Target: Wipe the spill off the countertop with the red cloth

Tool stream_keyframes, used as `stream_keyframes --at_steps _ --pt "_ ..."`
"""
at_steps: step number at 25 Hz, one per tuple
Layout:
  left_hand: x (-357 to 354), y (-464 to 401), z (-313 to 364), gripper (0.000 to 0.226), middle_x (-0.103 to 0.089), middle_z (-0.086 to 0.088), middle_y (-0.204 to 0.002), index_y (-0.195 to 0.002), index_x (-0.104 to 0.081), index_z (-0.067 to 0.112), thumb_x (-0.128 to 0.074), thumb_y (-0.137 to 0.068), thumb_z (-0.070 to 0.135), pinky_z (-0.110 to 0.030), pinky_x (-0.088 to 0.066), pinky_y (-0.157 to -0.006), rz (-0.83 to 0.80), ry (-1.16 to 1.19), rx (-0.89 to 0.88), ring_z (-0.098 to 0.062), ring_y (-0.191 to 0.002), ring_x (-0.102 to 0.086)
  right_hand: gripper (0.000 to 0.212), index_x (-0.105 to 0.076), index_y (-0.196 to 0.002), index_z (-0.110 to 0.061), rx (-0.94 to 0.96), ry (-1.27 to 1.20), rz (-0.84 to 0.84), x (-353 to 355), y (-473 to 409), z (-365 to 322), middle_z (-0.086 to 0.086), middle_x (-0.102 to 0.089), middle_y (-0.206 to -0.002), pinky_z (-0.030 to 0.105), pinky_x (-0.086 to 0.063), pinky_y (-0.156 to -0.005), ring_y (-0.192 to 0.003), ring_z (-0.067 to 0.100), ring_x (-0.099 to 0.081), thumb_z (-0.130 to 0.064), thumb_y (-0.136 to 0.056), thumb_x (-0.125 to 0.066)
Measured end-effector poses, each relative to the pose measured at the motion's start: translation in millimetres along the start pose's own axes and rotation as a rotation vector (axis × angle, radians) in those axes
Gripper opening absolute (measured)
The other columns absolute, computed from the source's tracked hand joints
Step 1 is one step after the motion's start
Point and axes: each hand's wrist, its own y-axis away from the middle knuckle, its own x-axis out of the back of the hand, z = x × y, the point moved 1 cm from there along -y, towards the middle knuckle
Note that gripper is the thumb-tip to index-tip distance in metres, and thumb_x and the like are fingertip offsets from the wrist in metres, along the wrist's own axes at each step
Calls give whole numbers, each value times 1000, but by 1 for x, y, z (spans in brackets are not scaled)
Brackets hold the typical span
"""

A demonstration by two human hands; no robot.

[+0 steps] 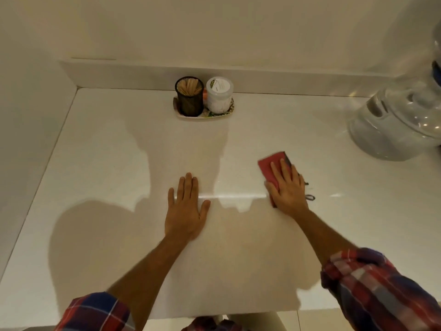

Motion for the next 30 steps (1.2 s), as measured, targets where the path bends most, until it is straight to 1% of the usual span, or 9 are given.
stream_keyframes --at_steps 4,7,11,14,17,20,23,26,30 --pt "-6 -4 -3 75 7 -2 -168 -159 1 16 -13 -99 59 -48 -2 -124 21 12 6 -19 -154 7 66 -17 -156 -33 39 29 37 -2 -80 -67 5 -13 -168 56 -16 -120 -150 42 -14 -59 -98 -29" --pt "-7 -5 -4 76 4 -1 -169 -159 3 17 -14 -98 60 -45 0 -124 48 60 -5 -16 -154 7 63 -16 -157 -33 228 51 7 -15 -89 -133 5 -11 -168 56 -15 -120 -151 42 -11 -54 -100 -34" --pt "-1 -2 -7 75 4 -2 -169 -159 5 20 -15 -99 61 -39 -3 -124 122 297 28 -14 -154 6 63 -24 -156 -30 537 54 -36 -39 -11 -174 6 -17 -167 58 -19 -119 -151 42 -15 -54 -99 -35" --pt "2 -1 -6 72 5 -2 -168 -159 3 20 -11 -100 59 -41 -4 -125 107 319 46 -13 -154 8 63 -19 -156 -33 611 28 -71 -48 53 -155 2 -15 -167 59 -16 -121 -151 39 -15 -55 -99 -35" --pt "4 0 -3 76 2 -5 -168 -159 -2 16 -10 -98 60 -42 -3 -125 52 207 49 -17 -154 8 67 -10 -157 -37 542 97 -81 -48 97 -94 0 -7 -168 57 -11 -122 -154 35 -6 -58 -98 -33" --pt "4 0 -3 76 4 -5 -168 -159 -4 16 -11 -98 61 -42 -1 -125 34 136 45 -19 -154 9 68 -7 -156 -40 386 74 -67 -31 118 -21 0 -7 -168 57 -16 -120 -153 34 -8 -57 -97 -33" --pt "2 -1 -2 75 3 -5 -168 -159 -6 17 -12 -99 61 -43 -2 -125 42 115 56 -20 -154 7 63 -17 -156 -35 248 52 -54 -8 100 30 4 -12 -167 59 -23 -117 -150 39 -18 -58 -98 -26" --pt "0 -2 -3 74 1 -6 -168 -159 -7 17 -12 -99 60 -44 -4 -125 42 93 59 -22 -155 5 65 -25 -156 -28 61 63 3 5 49 48 11 -20 -166 60 -27 -113 -144 48 -27 -54 -97 -29" --pt "-2 -5 -3 74 0 -8 -168 -159 -6 17 -9 -99 60 -44 -5 -124 31 65 57 -24 -155 3 64 -12 -157 -30 -73 39 15 4 -29 31 12 -8 -168 64 -16 -118 -149 48 -13 -53 -100 -32"
